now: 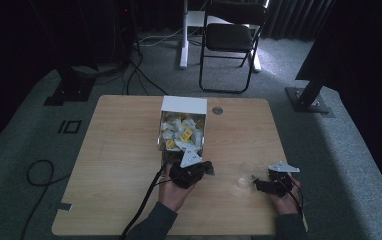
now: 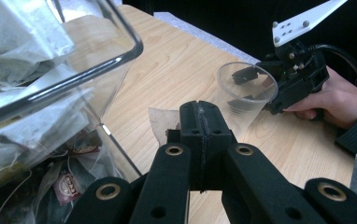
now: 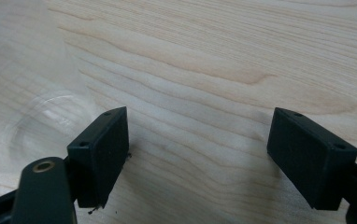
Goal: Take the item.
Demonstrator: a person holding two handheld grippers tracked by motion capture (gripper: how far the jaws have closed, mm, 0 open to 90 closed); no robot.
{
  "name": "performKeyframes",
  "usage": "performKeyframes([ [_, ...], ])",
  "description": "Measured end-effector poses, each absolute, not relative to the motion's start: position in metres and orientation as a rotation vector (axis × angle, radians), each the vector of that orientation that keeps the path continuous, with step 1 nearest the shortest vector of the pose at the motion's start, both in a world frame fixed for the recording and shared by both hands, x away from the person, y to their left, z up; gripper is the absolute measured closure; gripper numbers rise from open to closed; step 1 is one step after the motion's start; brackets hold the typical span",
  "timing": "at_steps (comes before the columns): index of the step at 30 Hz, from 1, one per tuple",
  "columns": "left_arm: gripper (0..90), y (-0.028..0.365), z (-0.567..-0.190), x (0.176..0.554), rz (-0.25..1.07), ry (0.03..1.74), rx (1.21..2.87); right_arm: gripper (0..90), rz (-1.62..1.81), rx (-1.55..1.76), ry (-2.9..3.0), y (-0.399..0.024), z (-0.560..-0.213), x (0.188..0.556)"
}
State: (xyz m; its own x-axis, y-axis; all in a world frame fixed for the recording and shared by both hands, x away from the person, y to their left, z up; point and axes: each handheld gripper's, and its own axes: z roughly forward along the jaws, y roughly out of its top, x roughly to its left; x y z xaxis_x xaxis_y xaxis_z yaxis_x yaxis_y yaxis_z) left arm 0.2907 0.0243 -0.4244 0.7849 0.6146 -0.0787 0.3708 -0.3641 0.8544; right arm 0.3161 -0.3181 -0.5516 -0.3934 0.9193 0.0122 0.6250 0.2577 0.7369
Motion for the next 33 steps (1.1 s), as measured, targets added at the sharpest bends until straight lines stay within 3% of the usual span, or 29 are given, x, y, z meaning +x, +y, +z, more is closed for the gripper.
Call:
performKeyframes([
  [33,90.0,-0.012,-0.425,0.3,0.275,0.687,2.011,20.6,0.94,1.402,2.114,-0.318,-0.552,0.316],
])
